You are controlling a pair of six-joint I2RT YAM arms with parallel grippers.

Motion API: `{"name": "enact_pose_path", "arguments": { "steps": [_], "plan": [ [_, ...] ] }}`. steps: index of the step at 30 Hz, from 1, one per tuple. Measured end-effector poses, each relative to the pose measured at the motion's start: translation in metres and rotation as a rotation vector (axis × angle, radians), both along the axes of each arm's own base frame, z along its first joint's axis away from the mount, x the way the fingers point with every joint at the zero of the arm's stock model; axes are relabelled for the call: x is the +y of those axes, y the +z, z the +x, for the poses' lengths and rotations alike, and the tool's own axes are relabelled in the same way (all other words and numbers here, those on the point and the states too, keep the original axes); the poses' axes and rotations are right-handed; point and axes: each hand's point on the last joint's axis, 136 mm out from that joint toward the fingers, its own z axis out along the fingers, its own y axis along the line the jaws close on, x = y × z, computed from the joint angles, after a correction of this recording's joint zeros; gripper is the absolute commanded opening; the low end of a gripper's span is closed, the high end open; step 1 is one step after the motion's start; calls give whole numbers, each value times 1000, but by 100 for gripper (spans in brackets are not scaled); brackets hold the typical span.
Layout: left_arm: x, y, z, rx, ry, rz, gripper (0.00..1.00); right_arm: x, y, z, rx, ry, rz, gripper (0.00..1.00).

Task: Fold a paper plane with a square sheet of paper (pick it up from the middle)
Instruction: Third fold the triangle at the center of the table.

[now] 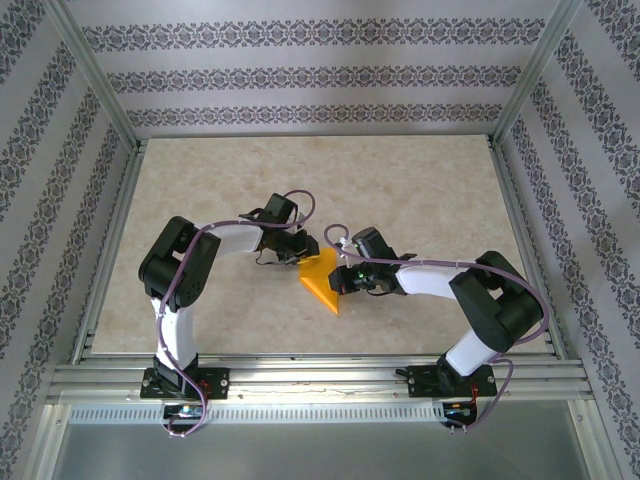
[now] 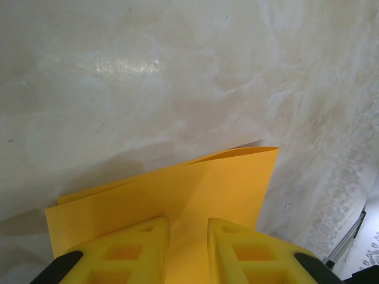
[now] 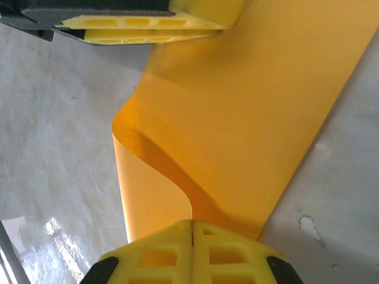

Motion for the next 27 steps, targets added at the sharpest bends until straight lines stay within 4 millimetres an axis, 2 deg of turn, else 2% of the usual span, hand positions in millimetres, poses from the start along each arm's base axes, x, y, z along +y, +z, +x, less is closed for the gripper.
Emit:
{"name": "enact_pose_path", "arguments": {
  "steps": [21,27],
  "plan": [
    [0,0,0,6,9,-3,26,5,5,3,6,12,9,0],
    [0,0,0,7,11,-4,26,7,-2,4,19,24,1,0]
  ]
}}
